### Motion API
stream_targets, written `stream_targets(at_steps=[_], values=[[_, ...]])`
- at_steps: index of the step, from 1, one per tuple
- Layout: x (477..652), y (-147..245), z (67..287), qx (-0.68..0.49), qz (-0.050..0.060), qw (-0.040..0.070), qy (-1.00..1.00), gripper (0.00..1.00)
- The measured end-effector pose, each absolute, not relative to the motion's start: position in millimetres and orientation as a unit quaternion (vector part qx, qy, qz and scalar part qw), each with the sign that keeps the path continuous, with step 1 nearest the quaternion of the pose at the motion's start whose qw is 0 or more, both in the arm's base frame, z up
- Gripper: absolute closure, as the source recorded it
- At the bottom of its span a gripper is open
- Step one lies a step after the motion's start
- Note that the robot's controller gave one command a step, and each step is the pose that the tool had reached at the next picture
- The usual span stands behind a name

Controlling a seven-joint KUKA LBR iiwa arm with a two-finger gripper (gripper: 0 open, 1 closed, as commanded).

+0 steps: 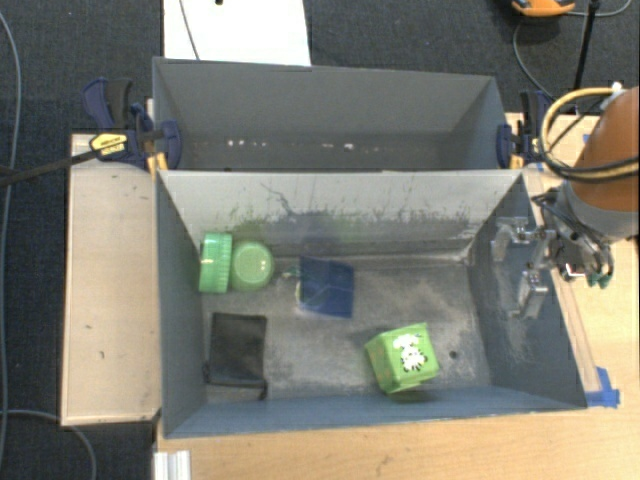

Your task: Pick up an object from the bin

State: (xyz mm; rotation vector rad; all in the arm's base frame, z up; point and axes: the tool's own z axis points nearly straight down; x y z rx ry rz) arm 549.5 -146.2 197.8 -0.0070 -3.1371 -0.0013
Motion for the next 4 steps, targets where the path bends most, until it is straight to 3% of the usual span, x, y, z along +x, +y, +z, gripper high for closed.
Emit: stream_targets(at_steps=[1,2,3,4], values=[[551.1,-145.6,202.5,0.0,0.0,-0.002,-1.0,0.0],[534.9,-127.5,159.9,0.028,0.001,-0.003,-1.0,0.0],[516.9,-113.1,99.6,0.048,0.001,-0.004,-0.999,0.0],[520.2,-78.6,74.0,0.092,0.001,-0.001,-0.996,0.0]])
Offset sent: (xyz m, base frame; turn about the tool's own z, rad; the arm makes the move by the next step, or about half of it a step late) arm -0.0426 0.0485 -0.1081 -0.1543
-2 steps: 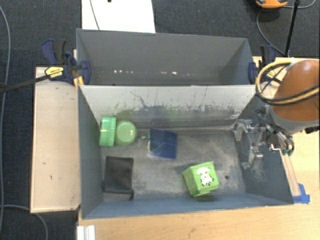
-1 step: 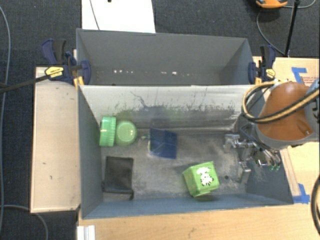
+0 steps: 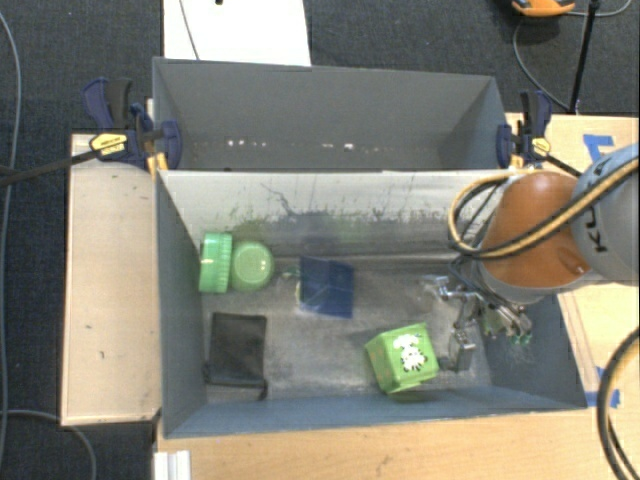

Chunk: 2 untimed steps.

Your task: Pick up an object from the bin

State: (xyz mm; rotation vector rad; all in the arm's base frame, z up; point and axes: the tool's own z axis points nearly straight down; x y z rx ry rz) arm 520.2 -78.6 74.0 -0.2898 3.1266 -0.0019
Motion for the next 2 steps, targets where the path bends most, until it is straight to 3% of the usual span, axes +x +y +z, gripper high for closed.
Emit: stream_targets(at_steps=[2], values=[[522.7,-21.9,72.0,-0.051,-0.002,0.002,0.999,0.0]])
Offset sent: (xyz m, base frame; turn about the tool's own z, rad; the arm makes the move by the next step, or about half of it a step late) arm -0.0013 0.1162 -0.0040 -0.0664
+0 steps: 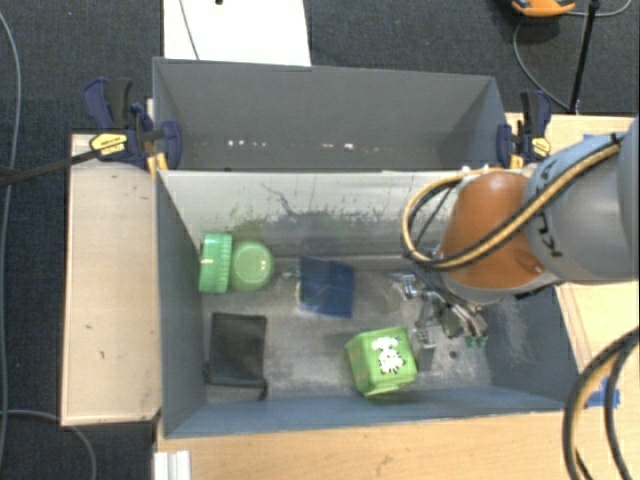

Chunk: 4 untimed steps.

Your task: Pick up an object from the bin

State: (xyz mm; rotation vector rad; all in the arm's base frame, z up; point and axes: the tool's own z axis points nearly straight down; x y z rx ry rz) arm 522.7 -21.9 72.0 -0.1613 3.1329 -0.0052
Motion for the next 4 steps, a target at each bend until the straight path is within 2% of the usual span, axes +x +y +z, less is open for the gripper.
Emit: stream_targets(at_steps=[1,2,3,4], values=[[521.1,25.0,72.1,-0.128,0.0,0.002,0.992,0.0],[506.5,28.4,70.9,-0.177,-0.001,0.002,0.984,0.0],[513.1,57.2,70.4,-0.278,-0.001,0.003,0.961,0.0],[495.6,72.0,70.7,-0.362,-0.001,0.004,0.932,0.0]])
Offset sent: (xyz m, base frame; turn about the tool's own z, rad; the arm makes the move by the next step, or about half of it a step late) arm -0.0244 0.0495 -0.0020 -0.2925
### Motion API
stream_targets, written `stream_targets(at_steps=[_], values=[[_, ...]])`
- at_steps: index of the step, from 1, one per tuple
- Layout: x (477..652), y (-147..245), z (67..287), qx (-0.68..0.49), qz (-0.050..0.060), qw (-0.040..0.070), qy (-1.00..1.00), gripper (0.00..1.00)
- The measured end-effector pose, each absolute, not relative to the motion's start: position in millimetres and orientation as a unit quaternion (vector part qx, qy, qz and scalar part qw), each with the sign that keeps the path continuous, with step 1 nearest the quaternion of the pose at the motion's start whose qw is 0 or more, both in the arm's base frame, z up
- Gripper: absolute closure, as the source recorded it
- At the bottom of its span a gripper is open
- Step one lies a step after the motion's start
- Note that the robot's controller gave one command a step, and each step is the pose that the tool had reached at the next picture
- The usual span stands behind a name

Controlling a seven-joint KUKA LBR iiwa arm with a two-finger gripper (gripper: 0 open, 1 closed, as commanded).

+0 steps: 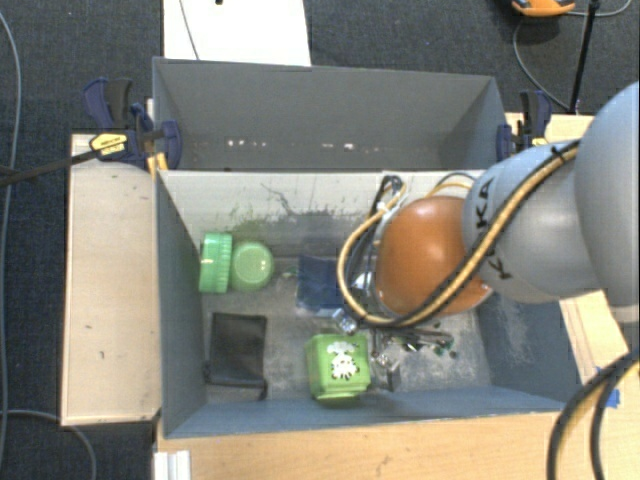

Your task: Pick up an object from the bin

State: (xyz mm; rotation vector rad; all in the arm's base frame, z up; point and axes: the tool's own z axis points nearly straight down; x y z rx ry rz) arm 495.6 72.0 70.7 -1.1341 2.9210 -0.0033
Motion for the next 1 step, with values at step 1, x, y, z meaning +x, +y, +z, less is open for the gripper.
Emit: stream_targets(at_steps=[1], values=[[507.9,77.4,75.6,-0.46,-0.007,0.013,0.888,1.0]])
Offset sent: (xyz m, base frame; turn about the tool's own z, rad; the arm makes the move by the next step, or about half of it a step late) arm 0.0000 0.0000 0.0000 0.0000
